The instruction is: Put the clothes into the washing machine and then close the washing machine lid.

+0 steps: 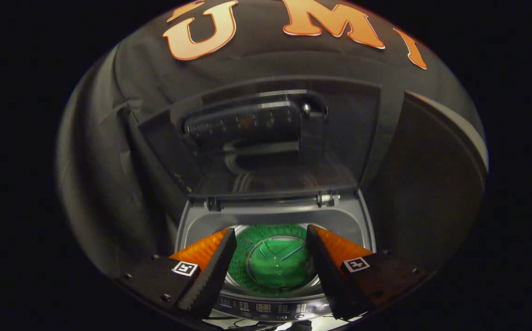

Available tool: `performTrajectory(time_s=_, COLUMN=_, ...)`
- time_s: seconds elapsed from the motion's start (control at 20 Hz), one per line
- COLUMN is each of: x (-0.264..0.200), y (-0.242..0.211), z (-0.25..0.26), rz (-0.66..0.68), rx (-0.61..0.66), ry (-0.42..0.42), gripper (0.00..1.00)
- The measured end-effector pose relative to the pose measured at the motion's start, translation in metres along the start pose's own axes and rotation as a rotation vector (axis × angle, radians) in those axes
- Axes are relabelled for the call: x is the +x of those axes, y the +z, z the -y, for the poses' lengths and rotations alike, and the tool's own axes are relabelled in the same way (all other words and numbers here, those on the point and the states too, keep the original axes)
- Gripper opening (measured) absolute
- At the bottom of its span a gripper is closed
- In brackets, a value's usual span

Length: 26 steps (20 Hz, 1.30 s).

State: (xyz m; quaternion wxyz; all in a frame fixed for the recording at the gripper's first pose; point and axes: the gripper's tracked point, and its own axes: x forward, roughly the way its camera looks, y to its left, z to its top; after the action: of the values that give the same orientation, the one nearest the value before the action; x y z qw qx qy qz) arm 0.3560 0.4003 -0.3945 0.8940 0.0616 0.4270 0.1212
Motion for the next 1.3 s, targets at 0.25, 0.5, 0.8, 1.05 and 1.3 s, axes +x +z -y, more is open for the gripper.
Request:
performTrajectory(time_s=0.25, x=-0.016, y=0.084, z=-0.020, rz=0.140, rx=-0.035, ry=0.017, gripper=0.98)
performTrajectory(time_s=0.5, x=-0.018, y=0.137, z=-0.029, rz=0.213, rx=-0.060, ry=0.018, gripper=0.98)
performTrajectory(time_s=0.8, x=-0.003, y=0.170, z=-0.024, rz=0.259, rx=-0.049, ry=-0.001, gripper=0.99)
performTrajectory(time_s=1.05, x=0.008, y=0.173, z=-0.019, rz=0.257, rx=-0.081, ry=-0.059, gripper=0.95)
performTrajectory(time_s=1.3, x=0.008, y=0.184, z=-0.015, rz=0.275, rx=-0.106, ry=-0.072, gripper=0.96)
